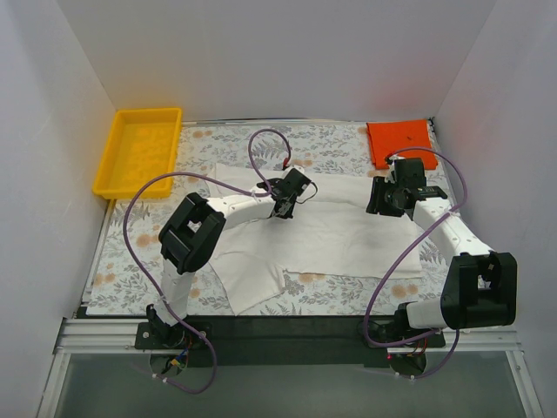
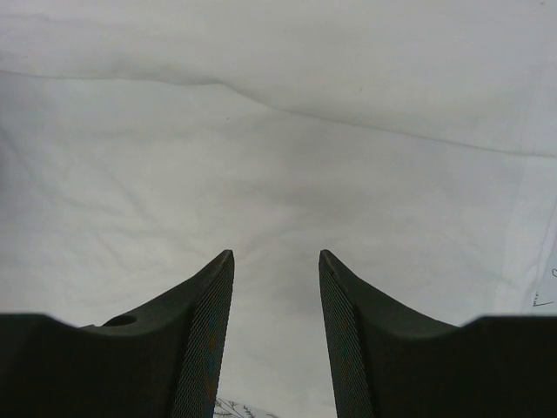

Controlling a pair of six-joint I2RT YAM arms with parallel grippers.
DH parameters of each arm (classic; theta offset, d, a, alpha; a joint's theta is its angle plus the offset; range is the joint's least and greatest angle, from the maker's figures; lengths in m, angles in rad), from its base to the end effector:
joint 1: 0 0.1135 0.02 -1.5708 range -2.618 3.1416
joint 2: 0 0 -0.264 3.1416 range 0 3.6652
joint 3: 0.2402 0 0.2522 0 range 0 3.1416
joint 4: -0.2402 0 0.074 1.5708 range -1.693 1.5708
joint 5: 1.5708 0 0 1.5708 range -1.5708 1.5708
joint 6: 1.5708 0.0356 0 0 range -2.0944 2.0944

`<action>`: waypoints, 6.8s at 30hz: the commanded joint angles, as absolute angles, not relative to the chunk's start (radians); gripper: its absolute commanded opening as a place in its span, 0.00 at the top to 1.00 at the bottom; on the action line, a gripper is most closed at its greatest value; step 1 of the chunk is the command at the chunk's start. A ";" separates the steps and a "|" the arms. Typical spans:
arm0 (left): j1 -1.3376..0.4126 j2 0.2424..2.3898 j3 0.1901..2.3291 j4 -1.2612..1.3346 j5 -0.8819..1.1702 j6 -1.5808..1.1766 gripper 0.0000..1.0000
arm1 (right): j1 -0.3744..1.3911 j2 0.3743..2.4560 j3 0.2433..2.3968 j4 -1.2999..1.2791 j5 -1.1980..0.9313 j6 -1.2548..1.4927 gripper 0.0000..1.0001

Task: Fold and stack the t-shirts
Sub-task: Fold the tshirt

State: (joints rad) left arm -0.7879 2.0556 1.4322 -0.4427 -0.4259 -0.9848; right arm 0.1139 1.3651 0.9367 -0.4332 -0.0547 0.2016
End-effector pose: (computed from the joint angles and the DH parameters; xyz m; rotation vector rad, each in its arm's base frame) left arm 0.3126 -0.2933 0.1596 -0.3839 2.4706 -0.1574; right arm 0.2831 0.0343 0.2416 0.0823 2.4402 0.2080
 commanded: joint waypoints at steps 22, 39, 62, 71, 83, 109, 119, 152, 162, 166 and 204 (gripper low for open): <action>-0.770 2.013 1.629 -0.620 -0.305 -1.069 0.43 | 0.118 1.387 0.986 -0.426 -0.020 0.189 0.57; -0.273 2.043 1.558 -0.469 -0.120 -1.127 0.56 | -0.035 1.713 1.163 -0.385 0.117 0.261 0.61; -0.190 2.195 1.830 -0.517 -0.069 -1.157 0.47 | -0.127 1.915 1.404 -0.380 0.097 0.192 0.53; -0.190 1.648 1.292 -0.549 -0.015 -1.270 0.46 | -0.127 1.505 1.145 -0.610 0.121 0.224 0.44; -0.193 1.428 0.858 -0.515 -0.002 -1.327 0.50 | -0.150 1.148 0.803 -0.669 0.095 0.287 0.35; -0.275 1.534 0.761 -0.506 -0.158 -1.327 0.60 | -0.169 1.123 0.638 -0.643 0.106 0.370 0.33; -0.275 1.537 0.758 -0.525 -0.149 -1.305 0.95 | -0.207 1.129 0.603 -0.589 0.132 0.394 0.36; -0.275 1.494 0.811 -0.600 -0.149 -1.252 1.00 | -0.408 1.269 0.630 -0.488 0.044 0.420 0.58; -0.273 1.493 0.810 -0.598 -0.146 -1.250 1.00 | -0.408 1.330 0.621 -0.472 0.060 0.396 0.71; -0.275 1.488 0.807 -0.600 -0.144 -1.249 1.00 | -0.408 1.347 0.623 -0.471 0.052 0.374 0.84; -0.155 1.583 1.103 -0.816 0.047 -1.167 1.00 | -0.410 1.314 0.994 -0.770 -0.084 0.314 0.99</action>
State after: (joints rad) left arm -0.1738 1.5658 1.0504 -0.7879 -0.0059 -1.1858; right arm -0.4065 1.2663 0.9310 -0.7647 -0.0517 0.3420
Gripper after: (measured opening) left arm 0.017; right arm 0.020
